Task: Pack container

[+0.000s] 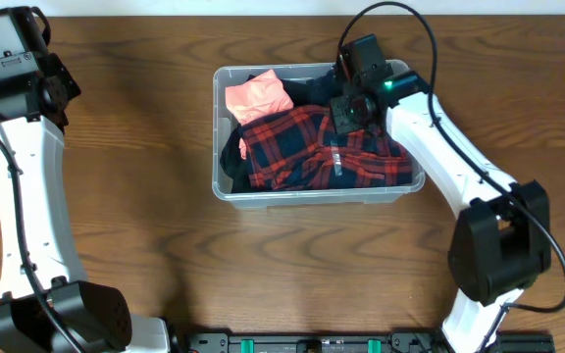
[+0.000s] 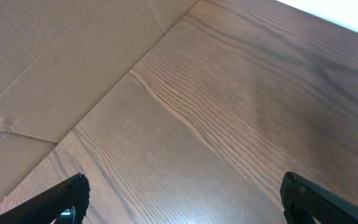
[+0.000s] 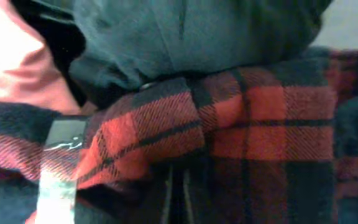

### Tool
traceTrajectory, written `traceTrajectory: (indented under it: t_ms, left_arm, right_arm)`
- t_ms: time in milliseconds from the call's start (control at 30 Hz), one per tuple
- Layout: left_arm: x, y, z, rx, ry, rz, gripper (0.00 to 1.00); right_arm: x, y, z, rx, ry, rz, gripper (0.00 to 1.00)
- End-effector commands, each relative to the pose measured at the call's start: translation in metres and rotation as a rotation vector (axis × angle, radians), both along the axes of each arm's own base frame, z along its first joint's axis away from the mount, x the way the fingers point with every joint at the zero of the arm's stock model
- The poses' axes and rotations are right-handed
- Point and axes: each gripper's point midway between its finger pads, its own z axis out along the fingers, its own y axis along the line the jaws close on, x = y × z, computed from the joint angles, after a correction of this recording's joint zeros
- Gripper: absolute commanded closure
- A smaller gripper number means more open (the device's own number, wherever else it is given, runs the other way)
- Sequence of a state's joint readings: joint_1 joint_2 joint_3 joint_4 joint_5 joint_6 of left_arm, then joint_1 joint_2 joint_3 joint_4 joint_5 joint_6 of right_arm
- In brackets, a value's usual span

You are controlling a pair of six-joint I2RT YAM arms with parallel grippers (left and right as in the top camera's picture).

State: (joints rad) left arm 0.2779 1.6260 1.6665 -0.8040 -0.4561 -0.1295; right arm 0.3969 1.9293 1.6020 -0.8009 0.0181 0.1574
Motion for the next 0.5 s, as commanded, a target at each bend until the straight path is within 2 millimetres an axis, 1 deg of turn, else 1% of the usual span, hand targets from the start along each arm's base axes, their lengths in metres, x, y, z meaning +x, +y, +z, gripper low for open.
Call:
traceTrajectory:
  t_ms: [0, 67, 167, 367, 467]
  left_arm:
    - [-0.002, 0.003, 0.000, 0.014, 0.008, 0.010, 0.02]
    - [-0.002, 0.003, 0.000, 0.014, 0.008, 0.009, 0.02]
    - [-0.002, 0.003, 0.000, 0.014, 0.008, 0.009, 0.02]
    - [-0.002, 0.003, 0.000, 0.014, 0.008, 0.009, 0.02]
    - [-0.002, 0.003, 0.000, 0.014, 0.008, 0.009, 0.02]
  right_arm:
    - [-0.005, 0.014, 0.054, 0.079, -0.097, 0.046, 0.90]
    - [-0.012, 0.026, 0.064, 0.119, -0.104, 0.080, 0.90]
    - [-0.022, 0.047, 0.065, 0.156, -0.087, 0.135, 0.91]
    - [-0.038, 0.077, 0.048, 0.145, -0.048, 0.204, 0.93]
    - [-0.047, 0.093, 0.033, 0.126, -0.017, 0.250, 0.94]
